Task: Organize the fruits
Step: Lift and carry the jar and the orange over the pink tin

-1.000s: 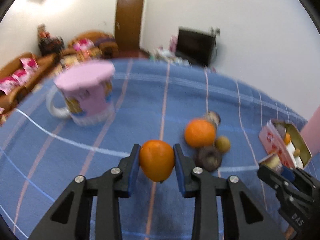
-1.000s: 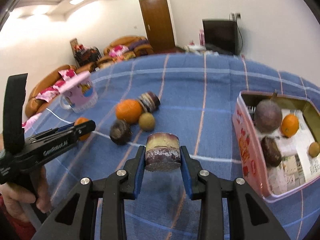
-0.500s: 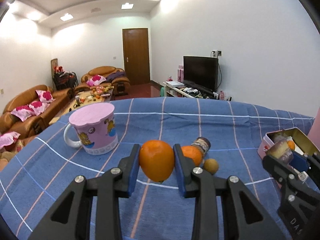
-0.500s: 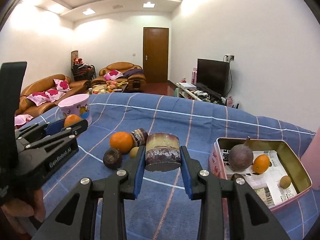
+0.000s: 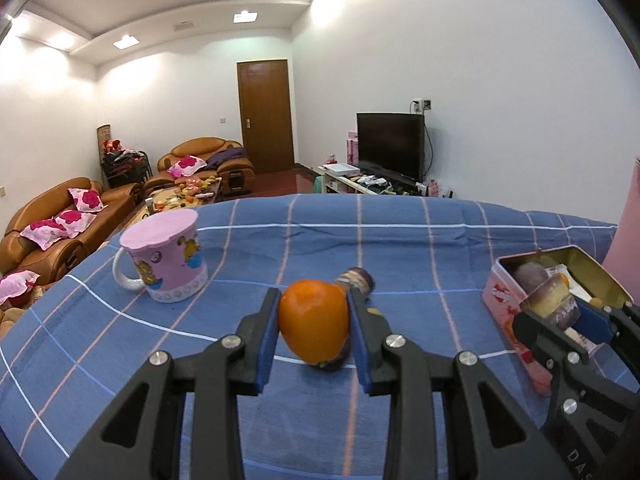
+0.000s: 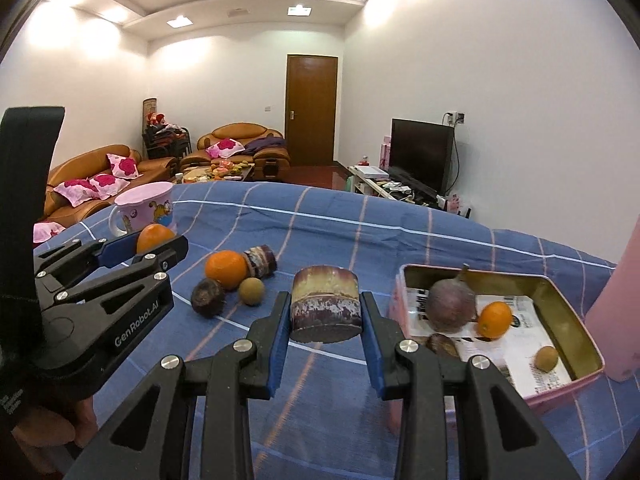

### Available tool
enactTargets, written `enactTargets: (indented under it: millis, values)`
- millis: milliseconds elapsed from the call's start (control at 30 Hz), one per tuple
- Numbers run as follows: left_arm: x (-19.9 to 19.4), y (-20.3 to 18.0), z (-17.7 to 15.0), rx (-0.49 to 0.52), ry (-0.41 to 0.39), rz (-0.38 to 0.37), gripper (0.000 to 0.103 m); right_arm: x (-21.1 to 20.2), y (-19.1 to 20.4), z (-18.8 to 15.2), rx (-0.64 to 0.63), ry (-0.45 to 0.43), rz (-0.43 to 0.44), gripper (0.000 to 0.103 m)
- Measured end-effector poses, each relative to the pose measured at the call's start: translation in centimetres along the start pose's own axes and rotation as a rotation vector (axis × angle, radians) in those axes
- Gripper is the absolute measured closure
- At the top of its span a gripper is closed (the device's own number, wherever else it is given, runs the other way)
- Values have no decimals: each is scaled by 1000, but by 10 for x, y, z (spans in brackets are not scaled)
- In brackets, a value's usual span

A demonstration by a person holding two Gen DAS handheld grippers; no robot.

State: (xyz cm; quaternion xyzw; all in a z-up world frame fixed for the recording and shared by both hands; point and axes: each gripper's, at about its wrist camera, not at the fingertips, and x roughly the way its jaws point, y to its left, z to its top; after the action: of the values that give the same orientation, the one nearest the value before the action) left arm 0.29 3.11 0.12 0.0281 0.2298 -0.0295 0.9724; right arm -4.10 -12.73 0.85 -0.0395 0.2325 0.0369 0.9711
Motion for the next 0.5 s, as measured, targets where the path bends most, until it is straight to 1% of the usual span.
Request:
enactTargets:
  millis: [500]
  values:
    - [-8, -50, 0, 5, -13, -46, 69, -11, -47, -4, 37, -8, -53, 68]
